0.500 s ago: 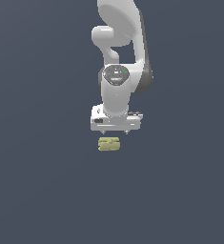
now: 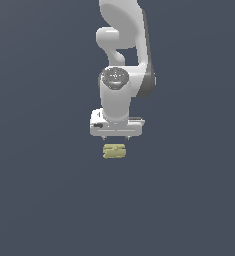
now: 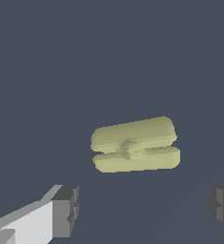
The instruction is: Pick up the object and move it to a goal position.
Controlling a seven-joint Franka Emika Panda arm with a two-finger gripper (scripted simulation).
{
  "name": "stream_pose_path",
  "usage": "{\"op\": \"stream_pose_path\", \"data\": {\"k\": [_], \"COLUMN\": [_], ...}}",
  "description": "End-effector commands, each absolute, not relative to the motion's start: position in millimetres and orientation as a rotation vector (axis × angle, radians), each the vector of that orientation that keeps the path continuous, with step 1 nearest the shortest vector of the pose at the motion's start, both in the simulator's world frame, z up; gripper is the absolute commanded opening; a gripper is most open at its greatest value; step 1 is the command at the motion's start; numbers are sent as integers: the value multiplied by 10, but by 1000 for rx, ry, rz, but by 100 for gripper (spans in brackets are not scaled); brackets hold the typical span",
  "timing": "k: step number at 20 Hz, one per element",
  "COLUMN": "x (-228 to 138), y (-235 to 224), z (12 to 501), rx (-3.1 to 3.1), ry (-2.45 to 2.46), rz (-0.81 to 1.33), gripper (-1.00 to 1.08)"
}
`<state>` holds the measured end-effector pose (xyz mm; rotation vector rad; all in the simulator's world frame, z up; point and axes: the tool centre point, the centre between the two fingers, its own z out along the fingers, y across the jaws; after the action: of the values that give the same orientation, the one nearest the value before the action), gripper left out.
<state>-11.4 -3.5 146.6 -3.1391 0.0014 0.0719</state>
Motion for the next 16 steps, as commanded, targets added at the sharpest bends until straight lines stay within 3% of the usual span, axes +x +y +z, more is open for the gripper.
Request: {"op": "stream_pose_path", "data": {"k": [1,16], "x": [-136,-123], "y": [-98,-92], "z": [1469,1424], "rx": [-3143,-3137], "ry": [6,177], "rz": [82,75], "gripper": [100,100]}}
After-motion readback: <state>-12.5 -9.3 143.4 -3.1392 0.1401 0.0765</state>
